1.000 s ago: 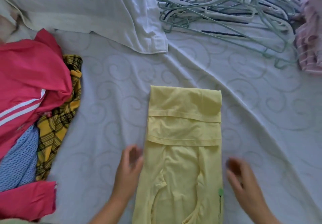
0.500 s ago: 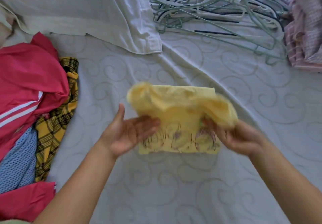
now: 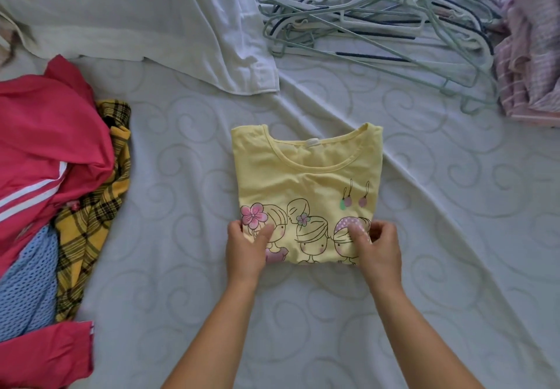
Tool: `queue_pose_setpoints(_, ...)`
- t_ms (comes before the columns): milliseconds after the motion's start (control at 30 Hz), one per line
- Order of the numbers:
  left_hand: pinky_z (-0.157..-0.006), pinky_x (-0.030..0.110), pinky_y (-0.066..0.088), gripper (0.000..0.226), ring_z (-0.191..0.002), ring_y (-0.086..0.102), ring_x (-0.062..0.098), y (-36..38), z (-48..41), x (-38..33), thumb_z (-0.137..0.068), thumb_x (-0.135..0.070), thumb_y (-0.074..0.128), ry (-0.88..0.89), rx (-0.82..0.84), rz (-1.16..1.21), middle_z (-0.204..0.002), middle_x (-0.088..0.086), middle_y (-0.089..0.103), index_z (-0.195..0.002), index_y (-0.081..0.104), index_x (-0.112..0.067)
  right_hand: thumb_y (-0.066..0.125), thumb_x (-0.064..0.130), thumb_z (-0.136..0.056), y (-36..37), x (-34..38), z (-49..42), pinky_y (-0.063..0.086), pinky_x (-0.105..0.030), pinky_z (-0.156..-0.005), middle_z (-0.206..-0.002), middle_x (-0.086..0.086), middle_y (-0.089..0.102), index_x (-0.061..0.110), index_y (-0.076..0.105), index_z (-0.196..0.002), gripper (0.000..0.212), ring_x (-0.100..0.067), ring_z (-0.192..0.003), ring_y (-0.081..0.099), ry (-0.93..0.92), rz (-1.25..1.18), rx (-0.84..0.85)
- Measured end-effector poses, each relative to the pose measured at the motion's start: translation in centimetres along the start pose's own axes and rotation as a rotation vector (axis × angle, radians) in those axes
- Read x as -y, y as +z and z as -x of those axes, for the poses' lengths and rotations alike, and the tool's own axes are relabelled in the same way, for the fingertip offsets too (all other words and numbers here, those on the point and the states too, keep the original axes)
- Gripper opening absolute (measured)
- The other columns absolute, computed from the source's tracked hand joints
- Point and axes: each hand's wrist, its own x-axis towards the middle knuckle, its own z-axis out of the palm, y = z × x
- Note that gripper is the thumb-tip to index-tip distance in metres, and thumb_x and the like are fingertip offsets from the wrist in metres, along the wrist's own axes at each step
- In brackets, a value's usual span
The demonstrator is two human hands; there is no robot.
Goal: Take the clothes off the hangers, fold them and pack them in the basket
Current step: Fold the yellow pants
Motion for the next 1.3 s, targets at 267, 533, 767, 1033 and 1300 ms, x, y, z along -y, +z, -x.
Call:
queue_pose_setpoints(267,-0.08,0.034,0.047,0.038,-0.087,0.061,0.018,-5.5,1.8,2.1,-0.068,-0.043,0.075,-0.023,0.269,-0.267,-0.089,-0.003,0.066,-0.091,0.058,-0.019,0.076,0.025,-0.075,-3.1,-2.4,2.6,0.05,-0.033,-0.065,-0.088,0.0,0.066,0.016,0.061,-0.09,0.023,-0.018,-0.084,0.063,0.068,0.079,0.131)
queue_pose_setpoints(533,-0.084,0.044,0.054,0.034,-0.089,0.067,0.029,-4.0,0.4,-2.8,-0.089,-0.033,0.06,-0.353,0.259,0.112,-0.1,0.015,0.07,-0.106,0.06,-0.003,0.067,0.014,-0.084,-1.5,0.7,2.2,0.057,-0.04,-0.071,-0.086,-0.007,0.073,0.024,0.062,-0.093,0.015,-0.026,-0.077,0.07,0.417,-0.534,0.369)
queue_pose_setpoints(767,-0.054,0.033,0.058,0.024,-0.076,0.072,0.025,-2.4,6.2,-6.9,-0.085,-0.01,0.053,-0.423,0.391,0.565,-0.091,0.015,0.073,-0.1,0.07,0.0,0.067,0.016,-0.077,-7.7,1.0,1.4,0.056,-0.037,-0.049,-0.085,-0.023,0.071,-0.004,0.067,-0.093,0.025,-0.032,-0.065,0.07,0.539,-0.626,0.584)
queue_pose_setpoints(1033,-0.099,0.041,0.044,0.045,-0.127,0.048,0.031,7.6,13.9,-14.7,-0.09,-0.009,0.06,-0.341,0.903,0.727,-0.143,0.019,0.038,-0.13,0.048,0.008,0.059,0.007,-0.077,-22.9,1.7,-2.8,0.052,-0.054,-0.076,-0.099,-0.03,0.067,-0.011,0.063,-0.101,0.031,-0.037,-0.078,0.068,0.419,-0.656,0.622)
queue_pose_setpoints(1300,-0.053,0.041,0.056,0.073,-0.079,0.071,0.032,20.5,16.5,-26.2,-0.016,0.004,0.092,-0.272,0.901,0.716,-0.094,0.02,0.071,-0.087,0.074,-0.001,0.056,0.004,-0.073,-38.5,8.4,-11.1,0.058,-0.042,-0.053,-0.092,-0.024,0.07,-0.008,0.061,-0.102,0.032,-0.029,-0.067,0.07,0.151,-0.749,0.474)
